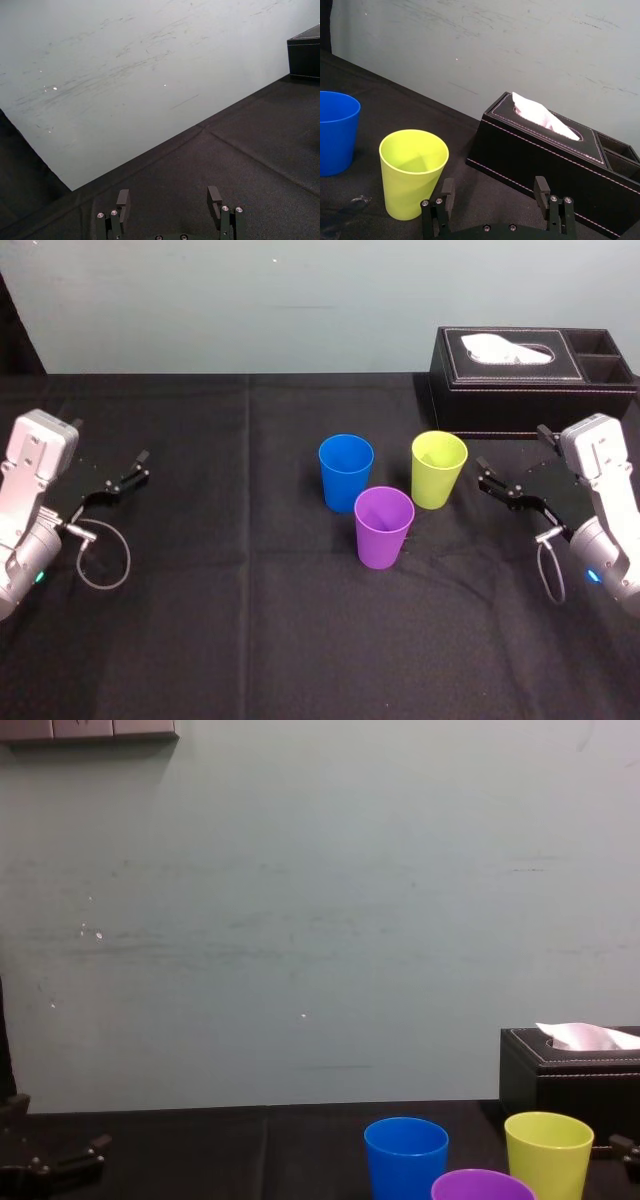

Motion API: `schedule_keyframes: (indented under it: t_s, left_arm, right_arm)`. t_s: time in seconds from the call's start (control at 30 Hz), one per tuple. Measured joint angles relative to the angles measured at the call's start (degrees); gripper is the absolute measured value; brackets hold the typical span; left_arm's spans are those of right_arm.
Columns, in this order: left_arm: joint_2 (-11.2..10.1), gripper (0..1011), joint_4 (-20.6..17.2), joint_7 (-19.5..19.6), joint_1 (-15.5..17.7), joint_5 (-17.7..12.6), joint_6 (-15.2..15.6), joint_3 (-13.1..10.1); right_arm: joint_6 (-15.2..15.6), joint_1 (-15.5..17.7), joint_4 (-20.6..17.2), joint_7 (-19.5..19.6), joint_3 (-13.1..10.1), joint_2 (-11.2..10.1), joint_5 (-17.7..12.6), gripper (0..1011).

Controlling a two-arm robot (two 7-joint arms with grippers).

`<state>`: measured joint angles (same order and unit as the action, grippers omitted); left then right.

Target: Stack the three plastic cups sequentially using one hand.

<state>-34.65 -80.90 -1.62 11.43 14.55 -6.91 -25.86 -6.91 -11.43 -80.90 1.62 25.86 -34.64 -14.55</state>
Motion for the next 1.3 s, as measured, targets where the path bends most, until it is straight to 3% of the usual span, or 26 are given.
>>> schedule_keyframes:
  t_s: [1.3]
  left_arm:
    - [0.0, 1011, 0.0, 0.0, 0.0, 0.0, 0.0, 0.0]
  right_arm:
    - [0.0, 0.4, -0.4, -0.6, -0.5, 0.1, -0.4, 1003]
